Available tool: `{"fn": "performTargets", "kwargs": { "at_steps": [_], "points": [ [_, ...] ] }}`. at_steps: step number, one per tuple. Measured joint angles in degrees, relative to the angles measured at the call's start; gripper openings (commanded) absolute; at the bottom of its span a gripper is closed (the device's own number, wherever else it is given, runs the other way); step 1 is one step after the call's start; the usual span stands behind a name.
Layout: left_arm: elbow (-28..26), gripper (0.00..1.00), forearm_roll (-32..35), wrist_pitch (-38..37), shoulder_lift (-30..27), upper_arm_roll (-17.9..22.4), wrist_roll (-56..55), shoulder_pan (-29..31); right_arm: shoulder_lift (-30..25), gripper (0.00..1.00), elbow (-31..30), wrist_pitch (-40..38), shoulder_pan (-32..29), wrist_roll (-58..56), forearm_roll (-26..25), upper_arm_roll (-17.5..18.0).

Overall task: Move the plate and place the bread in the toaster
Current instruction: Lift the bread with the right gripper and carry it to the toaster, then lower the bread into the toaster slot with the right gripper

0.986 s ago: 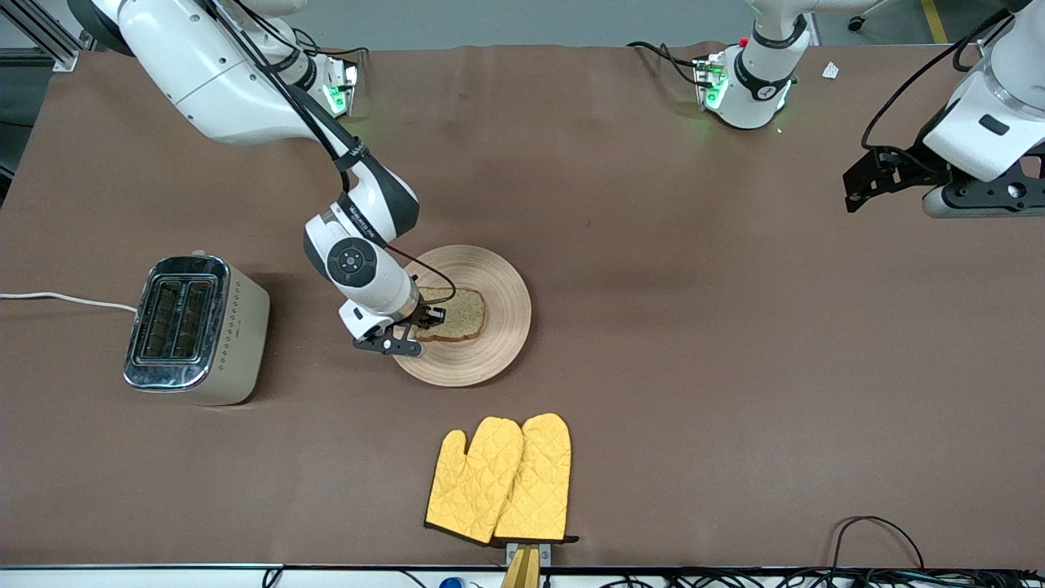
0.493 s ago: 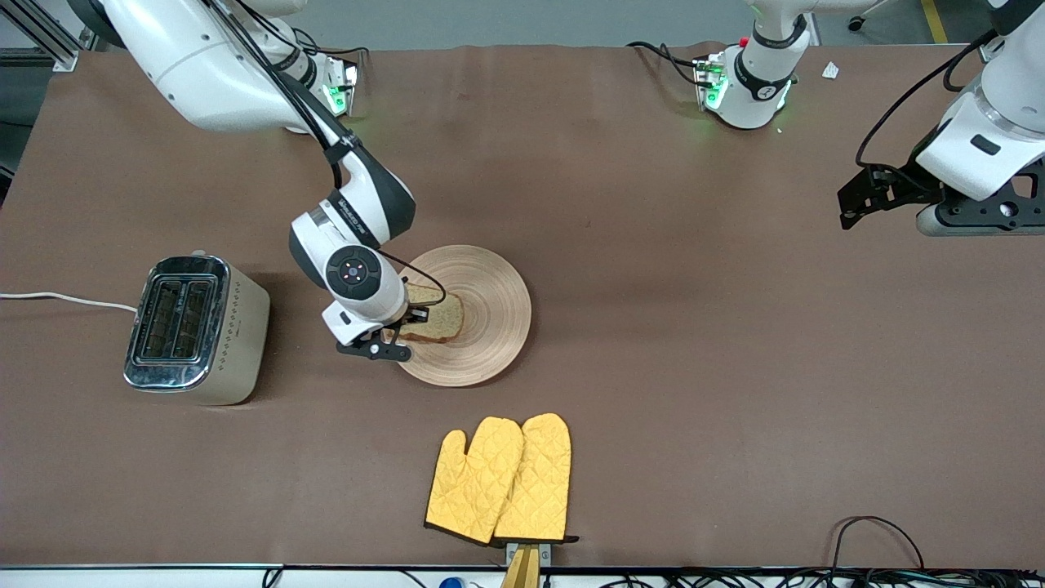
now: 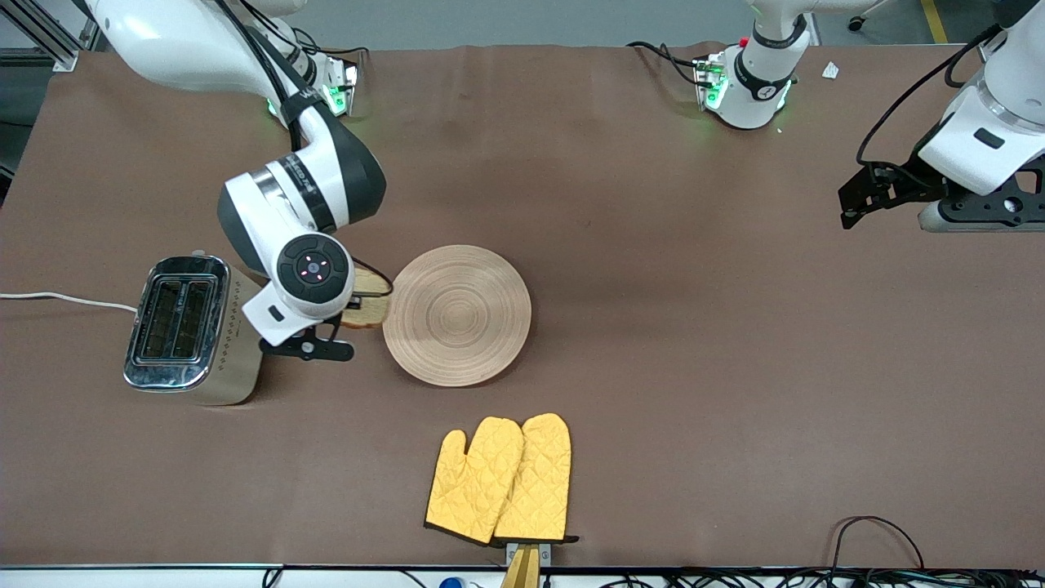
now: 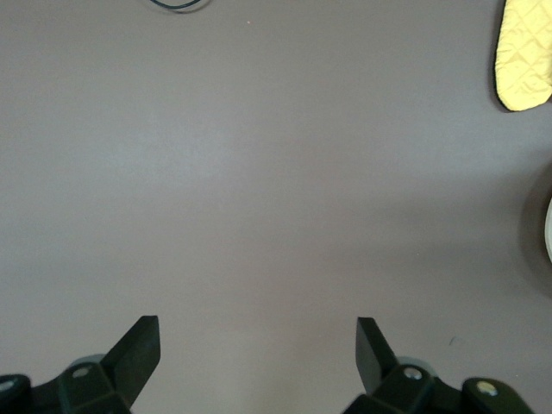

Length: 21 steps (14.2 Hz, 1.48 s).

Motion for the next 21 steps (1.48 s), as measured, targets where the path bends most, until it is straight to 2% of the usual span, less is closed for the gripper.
{"fn": "performTargets", "kwargs": {
  "at_steps": [3, 6, 9, 15, 21],
  "points": [
    [0.0, 1.0, -0.01, 0.5, 0.02, -0.36, 0.0, -0.22, 0.12, 0.0, 0.5, -6.91, 0.6, -7.08, -11.5, 0.07],
    [0.0, 1.0, -0.01, 0.66, 0.05, -0.43, 0.0, -0.32, 0.53, 0.0, 0.5, -12.08, 0.63, -15.26, -25.09, 0.28],
    [0.0, 1.0, -0.01, 0.91, 0.18, -0.55, 0.0, -0.41, 1.15, 0.0, 0.26, -14.46, -0.69, -21.88, -33.6, -0.09],
    [-0.03, 1.0, -0.02, 1.02, 0.27, -0.96, 0.0, -0.39, 3.84, 0.01, -2.31, -11.63, -3.84, -22.4, -39.31, -3.25],
    [-0.04, 1.0, -0.02, 1.19, 0.31, -0.96, 0.01, 0.02, 6.74, 0.01, -2.71, -9.32, -3.83, -12.79, -39.76, -4.18]
  ]
}}
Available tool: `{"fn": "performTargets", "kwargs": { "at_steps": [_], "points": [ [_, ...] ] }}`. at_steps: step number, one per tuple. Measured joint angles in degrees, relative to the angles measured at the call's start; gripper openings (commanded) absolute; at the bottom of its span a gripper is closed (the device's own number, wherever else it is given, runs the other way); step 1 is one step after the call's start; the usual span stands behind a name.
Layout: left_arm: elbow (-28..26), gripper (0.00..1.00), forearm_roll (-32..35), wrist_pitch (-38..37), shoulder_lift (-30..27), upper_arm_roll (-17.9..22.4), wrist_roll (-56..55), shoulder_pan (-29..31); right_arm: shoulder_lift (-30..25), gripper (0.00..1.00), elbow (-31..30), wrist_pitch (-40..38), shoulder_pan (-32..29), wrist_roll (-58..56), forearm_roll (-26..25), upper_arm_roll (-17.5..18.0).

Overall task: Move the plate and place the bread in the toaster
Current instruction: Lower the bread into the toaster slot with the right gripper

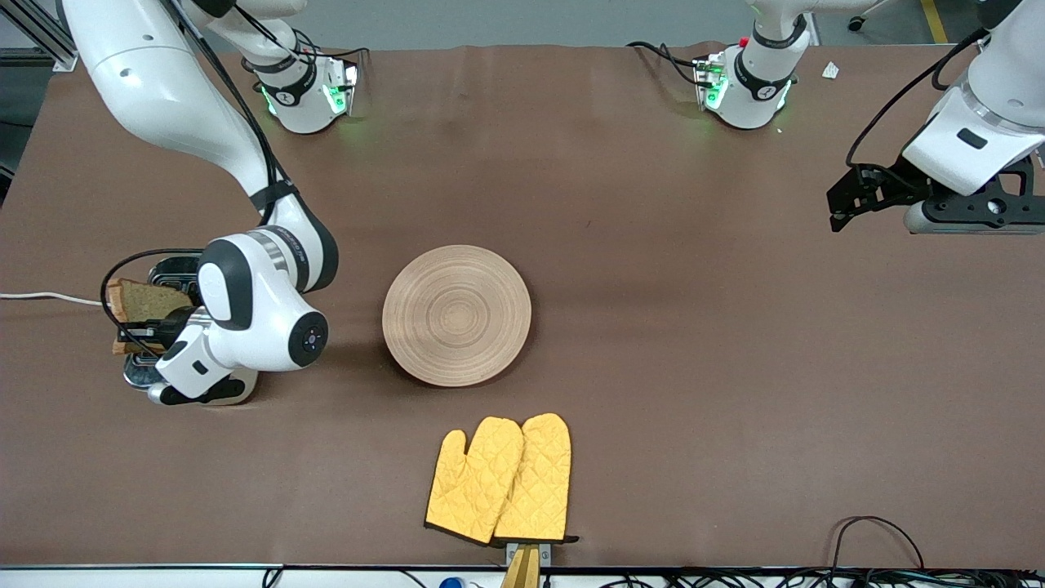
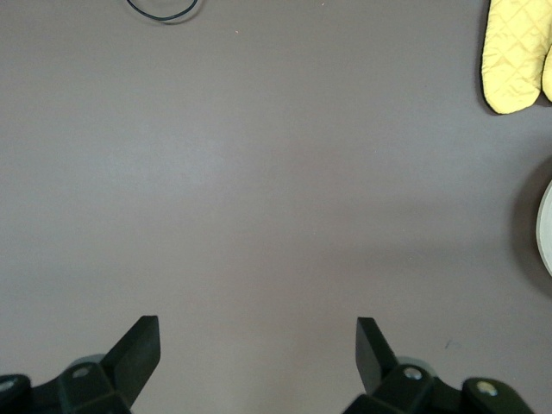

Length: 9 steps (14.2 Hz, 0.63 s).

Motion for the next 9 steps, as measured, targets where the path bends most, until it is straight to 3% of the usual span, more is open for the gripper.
{"fn": "performTargets", "kwargs": {
  "at_steps": [2, 4, 5, 7, 9],
  "points": [
    [-0.02, 1.0, 0.0, 0.63, 0.26, -0.06, 0.01, -0.11, 0.67, 0.04, -0.23, 0.98, 0.0, 3.43, 0.0, 0.01],
    [-0.02, 1.0, 0.0, 0.97, 0.58, -0.14, 0.01, -0.24, 1.08, 0.2, -0.23, 1.4, -0.01, 5.86, 1.69, 0.0],
    [-0.03, 1.0, 0.0, 1.02, 0.64, -0.15, 0.01, -0.33, 1.14, 0.35, -0.21, 1.9, -0.04, 7.21, 3.83, -0.06],
    [-0.03, 1.0, 0.0, 1.03, 0.77, -0.21, 0.01, -0.41, 1.06, 0.79, 0.16, 2.46, -0.08, 8.37, 6.68, -0.1],
    [-0.04, 1.0, 0.0, 1.04, 1.12, -0.22, 0.01, -0.45, 1.03, 1.0, 0.89, 3.07, -0.23, 8.61, 8.88, -0.1]
  ]
}}
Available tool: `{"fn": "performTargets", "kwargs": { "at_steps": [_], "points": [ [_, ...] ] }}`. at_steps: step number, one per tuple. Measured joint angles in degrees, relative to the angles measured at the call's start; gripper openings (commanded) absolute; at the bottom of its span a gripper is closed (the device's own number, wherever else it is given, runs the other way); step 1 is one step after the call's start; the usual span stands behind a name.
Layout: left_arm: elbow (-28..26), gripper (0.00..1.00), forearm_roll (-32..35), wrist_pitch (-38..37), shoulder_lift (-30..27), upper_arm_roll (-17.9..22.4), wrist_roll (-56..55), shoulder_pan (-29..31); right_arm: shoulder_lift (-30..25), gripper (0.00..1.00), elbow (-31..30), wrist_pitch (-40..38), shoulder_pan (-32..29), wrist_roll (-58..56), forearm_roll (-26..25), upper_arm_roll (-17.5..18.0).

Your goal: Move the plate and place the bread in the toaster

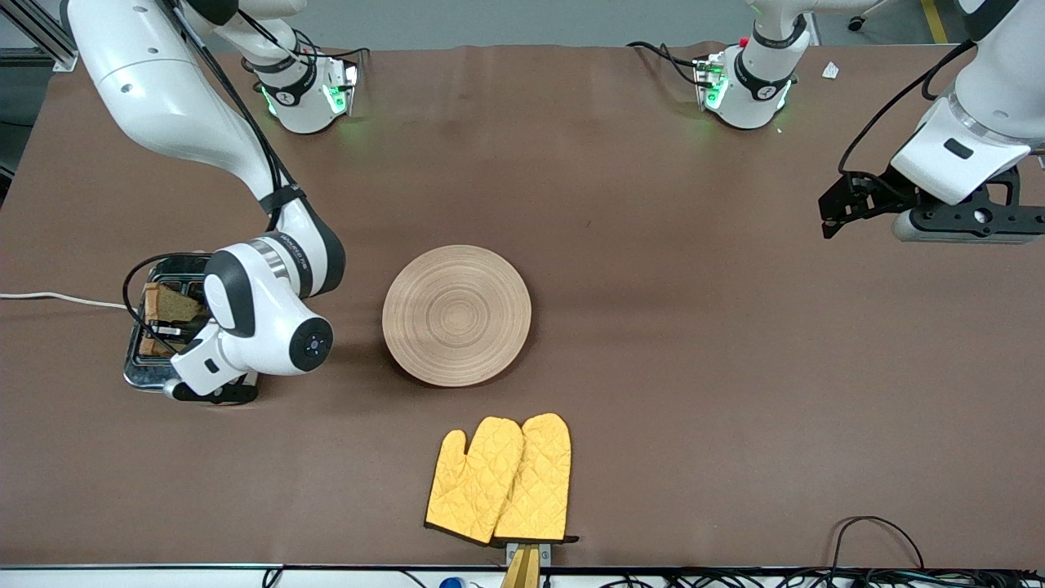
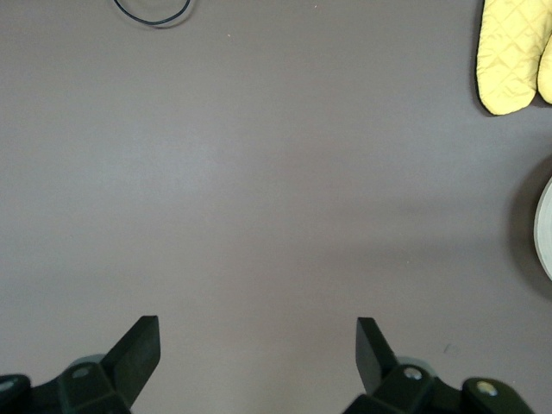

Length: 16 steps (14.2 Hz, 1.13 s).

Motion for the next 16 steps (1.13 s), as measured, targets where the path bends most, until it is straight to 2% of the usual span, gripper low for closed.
{"fn": "performTargets", "kwargs": {
  "at_steps": [6, 11, 13, 16],
  "points": [
    [0.0, 1.0, 0.0, 0.06, 0.56, -0.01, 0.0, 0.04, -1.82, 1.0, 5.36, 1.12, -0.51, -0.41, 14.85, 0.01],
    [0.01, 1.0, 0.0, 0.37, 1.07, -0.01, 0.0, 0.04, -8.18, 1.0, 7.45, 3.55, -2.29, -2.5, 31.16, -0.97],
    [0.07, 1.0, 0.0, 0.46, 1.07, -0.01, 0.0, 0.09, -12.58, 1.0, 7.52, 5.4, -2.44, -6.77, 40.3, -5.24],
    [0.2, 1.0, 0.0, 0.52, 1.04, -0.01, 0.0, 0.1, -19.01, 1.0, 7.33, 6.6, -2.73, -14.8, 52.84, -13.97]
  ]
}}
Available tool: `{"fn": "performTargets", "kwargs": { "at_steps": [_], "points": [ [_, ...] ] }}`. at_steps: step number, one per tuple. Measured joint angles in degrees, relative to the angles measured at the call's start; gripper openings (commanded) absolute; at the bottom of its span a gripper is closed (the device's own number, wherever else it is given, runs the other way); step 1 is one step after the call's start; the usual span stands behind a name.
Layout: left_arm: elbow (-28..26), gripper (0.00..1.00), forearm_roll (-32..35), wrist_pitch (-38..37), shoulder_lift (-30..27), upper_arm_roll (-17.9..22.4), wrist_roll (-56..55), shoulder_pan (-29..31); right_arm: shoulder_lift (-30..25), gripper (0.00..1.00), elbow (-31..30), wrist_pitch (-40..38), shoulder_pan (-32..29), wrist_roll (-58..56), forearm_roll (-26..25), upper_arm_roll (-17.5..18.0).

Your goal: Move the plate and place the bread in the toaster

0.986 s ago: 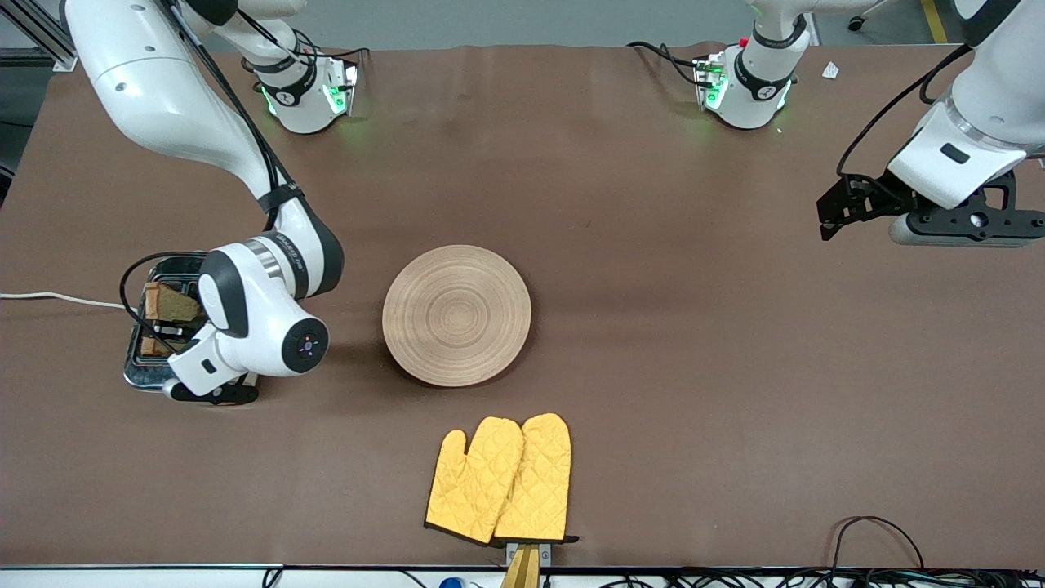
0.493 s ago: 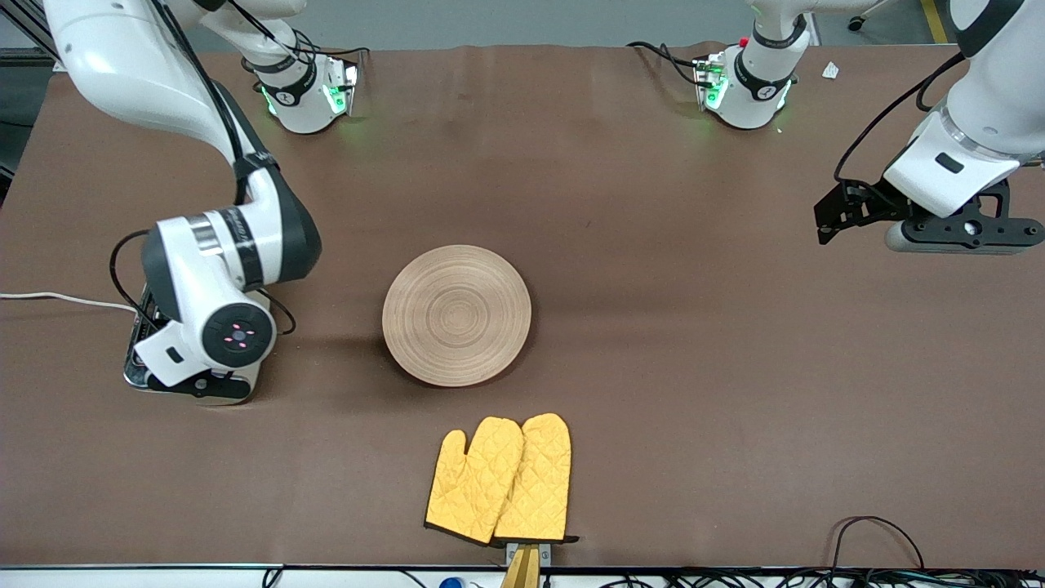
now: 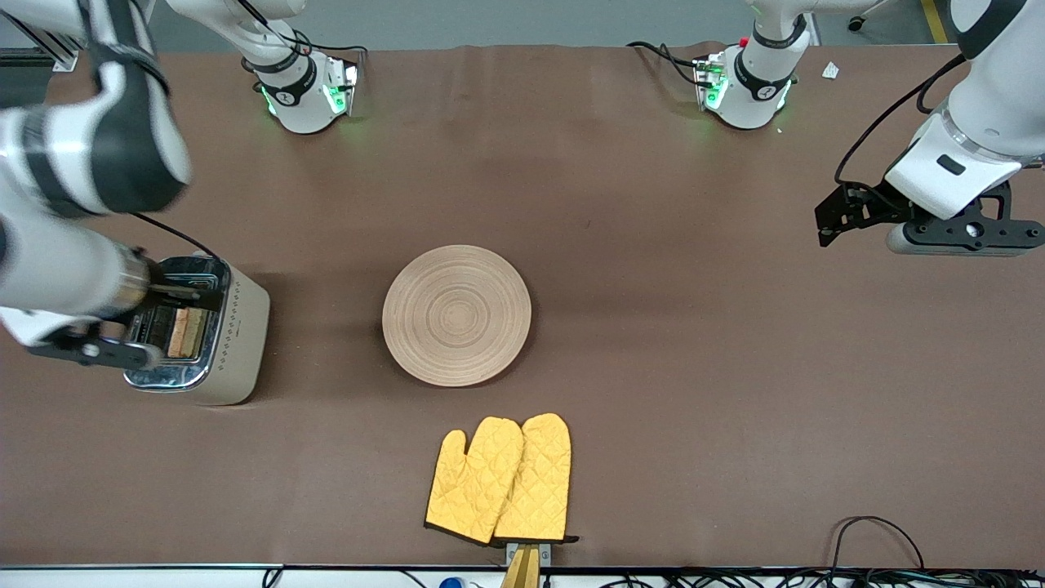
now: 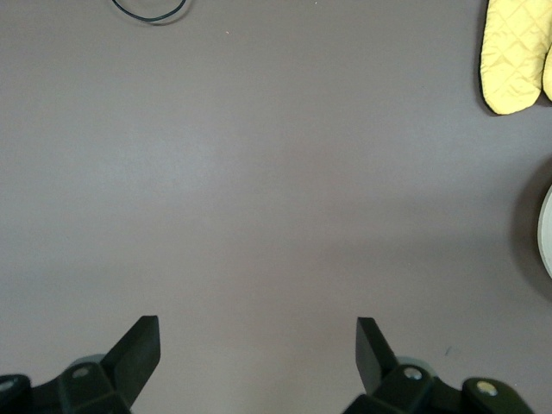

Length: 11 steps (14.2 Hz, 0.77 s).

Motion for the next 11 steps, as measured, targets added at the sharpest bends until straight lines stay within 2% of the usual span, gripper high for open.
{"fn": "performTargets", "kwargs": {
  "at_steps": [2, 3, 7, 11],
  "points": [
    [0.11, 1.0, 0.0, -0.01, -0.23, 0.0, 0.0, 0.03, -4.06, 1.0, -1.82, 1.23, 0.09, -4.38, 4.35, -4.68],
    [0.27, 1.0, 0.0, -0.07, -0.56, 0.0, 0.0, 0.12, -6.42, 1.0, -3.96, 2.83, 0.1, -5.78, 5.05, -5.82],
    [0.32, 1.0, 0.0, -0.45, -1.98, 0.03, 0.0, 0.45, -16.75, 1.0, -15.43, 8.87, 0.77, -10.24, 5.42, -8.6],
    [0.33, 1.0, 0.0, -0.45, -2.03, 0.04, 0.0, 0.57, -21.98, 1.0, -20.03, 10.6, 0.95, -11.23, 5.78, -9.78]
  ]
}}
